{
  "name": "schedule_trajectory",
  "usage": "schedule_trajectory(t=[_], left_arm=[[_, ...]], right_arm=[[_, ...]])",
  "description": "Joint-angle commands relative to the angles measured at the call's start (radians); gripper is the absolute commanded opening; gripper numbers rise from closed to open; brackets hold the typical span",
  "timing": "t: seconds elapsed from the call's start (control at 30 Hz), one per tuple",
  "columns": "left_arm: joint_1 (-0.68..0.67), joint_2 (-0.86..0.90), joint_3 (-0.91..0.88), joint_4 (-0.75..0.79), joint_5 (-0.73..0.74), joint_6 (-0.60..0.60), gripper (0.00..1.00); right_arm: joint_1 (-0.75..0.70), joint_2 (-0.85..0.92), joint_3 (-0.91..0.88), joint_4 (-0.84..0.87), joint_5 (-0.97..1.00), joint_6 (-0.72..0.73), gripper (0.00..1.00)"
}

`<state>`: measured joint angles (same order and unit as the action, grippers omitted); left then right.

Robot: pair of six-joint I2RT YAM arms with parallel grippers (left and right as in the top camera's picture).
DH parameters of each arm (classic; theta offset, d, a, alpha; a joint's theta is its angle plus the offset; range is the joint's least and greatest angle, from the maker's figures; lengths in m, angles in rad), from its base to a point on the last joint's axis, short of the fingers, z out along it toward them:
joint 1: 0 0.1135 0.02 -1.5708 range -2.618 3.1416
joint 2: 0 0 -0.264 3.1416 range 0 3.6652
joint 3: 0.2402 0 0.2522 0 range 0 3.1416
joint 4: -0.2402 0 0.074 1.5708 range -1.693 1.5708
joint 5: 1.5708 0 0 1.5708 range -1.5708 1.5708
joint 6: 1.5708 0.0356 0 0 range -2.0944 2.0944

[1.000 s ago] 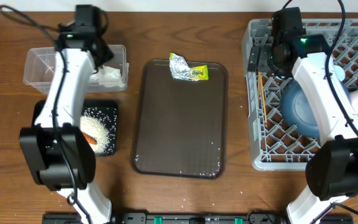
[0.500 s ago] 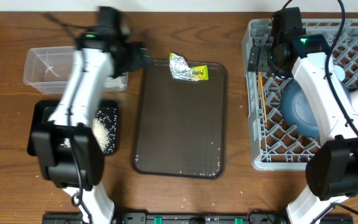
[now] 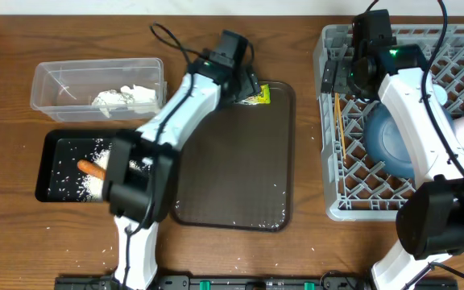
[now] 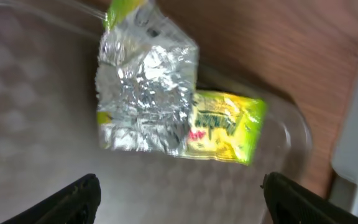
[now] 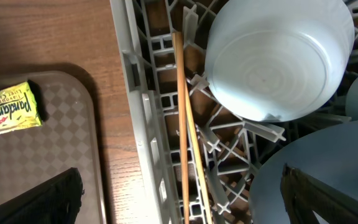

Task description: Sort waste into correct bins and load items into the dishwasher rack

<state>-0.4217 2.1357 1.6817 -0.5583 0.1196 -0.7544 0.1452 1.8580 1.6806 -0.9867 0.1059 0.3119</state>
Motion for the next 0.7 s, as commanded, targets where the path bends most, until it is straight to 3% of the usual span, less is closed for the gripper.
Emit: schedule_trajectory(t=[0.0,0.27,0.67], left_arm=[[-0.021,0.038,0.007,0.042,-0.023,-0.158,0.86],[-0.046,0.076,0.007,0.086,-0.024,-0.293,0.82],[-0.050,0.109,0.007,0.097,-0.060,-0.325,0.79]], right_arm=[[0.000,-0.008,0.003,-0.001,0.010,0.017,0.99],[0.000,-0.008,0.003,-0.001,0.010,0.017,0.99],[0.000,-0.008,0.003,-0.001,0.010,0.017,0.99]])
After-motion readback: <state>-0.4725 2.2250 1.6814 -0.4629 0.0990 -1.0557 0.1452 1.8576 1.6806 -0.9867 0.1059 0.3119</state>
